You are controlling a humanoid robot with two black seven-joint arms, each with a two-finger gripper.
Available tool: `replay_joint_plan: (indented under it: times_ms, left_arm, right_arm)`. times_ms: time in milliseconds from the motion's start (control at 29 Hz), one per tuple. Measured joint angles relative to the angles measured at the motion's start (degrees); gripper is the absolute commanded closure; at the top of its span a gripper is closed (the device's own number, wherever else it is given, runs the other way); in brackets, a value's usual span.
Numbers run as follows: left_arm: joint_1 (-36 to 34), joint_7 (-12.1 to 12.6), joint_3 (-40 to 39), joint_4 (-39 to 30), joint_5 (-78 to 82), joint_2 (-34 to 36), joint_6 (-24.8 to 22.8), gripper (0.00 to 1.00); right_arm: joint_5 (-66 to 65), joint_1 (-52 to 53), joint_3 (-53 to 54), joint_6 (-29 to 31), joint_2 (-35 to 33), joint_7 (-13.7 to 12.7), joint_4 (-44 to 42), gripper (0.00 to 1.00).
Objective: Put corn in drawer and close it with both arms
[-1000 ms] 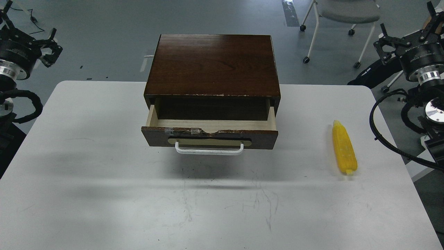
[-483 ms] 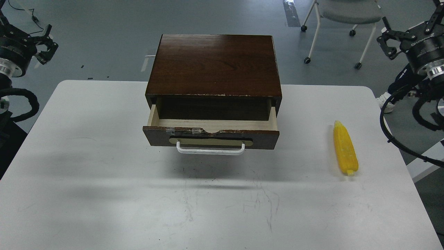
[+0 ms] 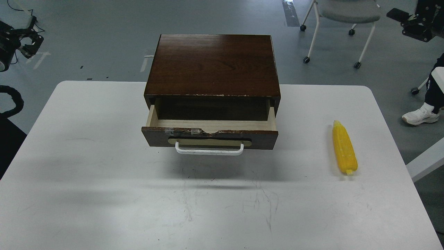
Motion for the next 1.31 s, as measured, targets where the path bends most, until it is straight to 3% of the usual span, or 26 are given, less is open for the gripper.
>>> replay_joint_plan:
  times_ms: [138, 517, 690, 897, 1034, 1103, 1310]
  left_arm:
    - [0.1, -0.1, -0.2, 0.0, -0.1, 1.4, 0.0, 0.01]
    - [0.8, -0.2, -0.4, 0.1, -0.1, 3.5, 0.0, 0.01]
    - [1.1, -0.2, -0.4, 0.1, -0.1, 3.6, 0.0, 0.01]
    - [1.2, -0.2, -0.4, 0.1, -0.2, 3.6, 0.0, 0.01]
    - [1.7, -0.2, -0.4, 0.1, -0.2, 3.4, 0.0, 0.01]
    - [1.9, -0.3, -0.3, 0.2, -0.2, 3.4, 0.0, 0.01]
    - [2.3, -0.7, -0.4, 0.3, -0.2, 3.4, 0.0, 0.01]
  right_arm:
    - [-10.3, 0.2, -6.2, 0.0, 0.5, -2.9, 3.4, 0.00]
    - [-21.7, -2.9, -15.2, -1.6, 5.1, -3.5, 2.9, 0.00]
    - [-23.6, -7.8, -16.2, -6.0, 9.9, -3.3, -2.2, 0.10]
    - [-23.8, -10.1, -16.4, -7.1, 12.5, -3.3, -4.0, 0.17]
    - [-23.8, -11.7, -16.4, -7.4, 13.4, -3.4, -5.2, 0.29]
    - [-23.8, -12.7, -16.5, -7.5, 13.4, -3.4, -5.7, 0.31]
    - [-23.7, -14.0, -16.2, -7.4, 13.5, -3.0, -5.7, 0.74]
